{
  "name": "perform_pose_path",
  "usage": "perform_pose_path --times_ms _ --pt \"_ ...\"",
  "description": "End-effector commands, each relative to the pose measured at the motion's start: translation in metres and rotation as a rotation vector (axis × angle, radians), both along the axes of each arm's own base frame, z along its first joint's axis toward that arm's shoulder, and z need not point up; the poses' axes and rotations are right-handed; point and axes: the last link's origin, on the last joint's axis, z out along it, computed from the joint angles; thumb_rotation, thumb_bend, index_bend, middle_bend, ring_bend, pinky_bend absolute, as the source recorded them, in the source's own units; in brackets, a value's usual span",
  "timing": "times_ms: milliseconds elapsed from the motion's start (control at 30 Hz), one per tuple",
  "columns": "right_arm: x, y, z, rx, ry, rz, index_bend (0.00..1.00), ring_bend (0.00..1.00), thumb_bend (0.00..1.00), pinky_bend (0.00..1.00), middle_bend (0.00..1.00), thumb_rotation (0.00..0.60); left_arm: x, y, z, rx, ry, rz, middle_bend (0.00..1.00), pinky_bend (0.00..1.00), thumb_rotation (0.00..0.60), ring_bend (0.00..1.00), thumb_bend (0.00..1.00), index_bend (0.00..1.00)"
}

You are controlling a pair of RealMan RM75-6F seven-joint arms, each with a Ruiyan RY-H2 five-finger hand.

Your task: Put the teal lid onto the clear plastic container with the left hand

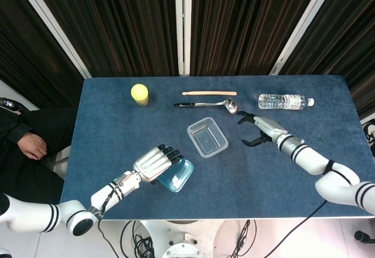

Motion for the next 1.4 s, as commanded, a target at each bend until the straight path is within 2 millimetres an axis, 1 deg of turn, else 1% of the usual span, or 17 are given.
perform_pose_path --times_ms 33,200,400,700,767,833,900,1000,1067,1100,1200,1233,1333,1400 --pt "0.016 -0.018 -0.019 0.023 -0.017 -0.036 0.00 0.00 0.27 0.00 0.19 0.600 -0.001 0.002 0.001 0.005 -0.002 0.000 0.37 0.26 0.600 0.22 0.31 0.36" --pt "0.030 -0.026 -0.042 0.052 -0.029 -0.043 0.00 0.00 0.27 0.00 0.19 0.600 -0.002 0.004 0.002 0.010 -0.010 0.002 0.37 0.26 0.600 0.22 0.31 0.36" --pt "0.048 -0.026 -0.059 0.080 -0.070 -0.032 0.00 0.00 0.27 0.00 0.19 0.600 -0.005 0.006 0.003 0.010 -0.006 0.003 0.37 0.26 0.600 0.22 0.31 0.36" --pt "0.069 -0.021 -0.074 0.127 -0.064 0.028 0.00 0.00 0.27 0.00 0.19 0.600 -0.011 0.008 0.009 0.019 -0.005 0.015 0.37 0.26 0.600 0.22 0.31 0.36" --pt "0.070 -0.019 -0.075 0.131 -0.066 0.035 0.00 0.00 0.27 0.00 0.19 0.600 -0.010 0.010 0.011 0.021 -0.005 0.016 0.37 0.26 0.600 0.22 0.31 0.36" --pt "0.069 -0.017 -0.072 0.124 -0.070 0.043 0.00 0.00 0.27 0.00 0.19 0.600 -0.008 0.012 0.013 0.025 -0.007 0.012 0.37 0.26 0.600 0.22 0.31 0.36" --pt "0.066 -0.016 -0.062 0.100 -0.082 0.059 0.00 0.00 0.27 0.00 0.19 0.600 -0.003 0.014 0.015 0.023 -0.015 0.010 0.37 0.25 0.600 0.22 0.31 0.36" --pt "0.054 -0.010 -0.030 0.010 -0.106 0.115 0.00 0.00 0.26 0.00 0.18 0.600 0.015 0.022 0.019 0.000 -0.039 0.004 0.37 0.25 0.600 0.22 0.31 0.36" --pt "0.044 0.000 -0.007 -0.054 -0.120 0.146 0.00 0.00 0.25 0.00 0.18 0.600 0.028 0.029 0.020 0.001 -0.040 -0.018 0.37 0.25 0.600 0.22 0.31 0.36" --pt "0.036 0.009 0.008 -0.094 -0.128 0.160 0.00 0.00 0.25 0.00 0.18 0.600 0.036 0.034 0.019 -0.002 -0.038 -0.033 0.37 0.25 0.600 0.22 0.31 0.36" --pt "0.017 0.034 0.042 -0.179 -0.144 0.170 0.00 0.00 0.24 0.00 0.17 0.600 0.054 0.046 0.012 -0.020 -0.015 -0.053 0.36 0.24 0.600 0.22 0.31 0.36" --pt "0.009 0.045 0.055 -0.211 -0.140 0.173 0.00 0.00 0.24 0.00 0.17 0.600 0.062 0.053 0.007 -0.027 0.006 -0.062 0.36 0.24 0.600 0.22 0.31 0.36" --pt "-0.010 0.071 0.080 -0.270 -0.109 0.171 0.00 0.00 0.23 0.00 0.17 0.600 0.082 0.068 -0.004 -0.037 0.037 -0.071 0.36 0.23 0.600 0.22 0.31 0.36" --pt "-0.019 0.085 0.091 -0.292 -0.090 0.165 0.00 0.00 0.23 0.00 0.17 0.600 0.092 0.074 -0.011 -0.040 0.050 -0.075 0.36 0.23 0.600 0.22 0.31 0.36"
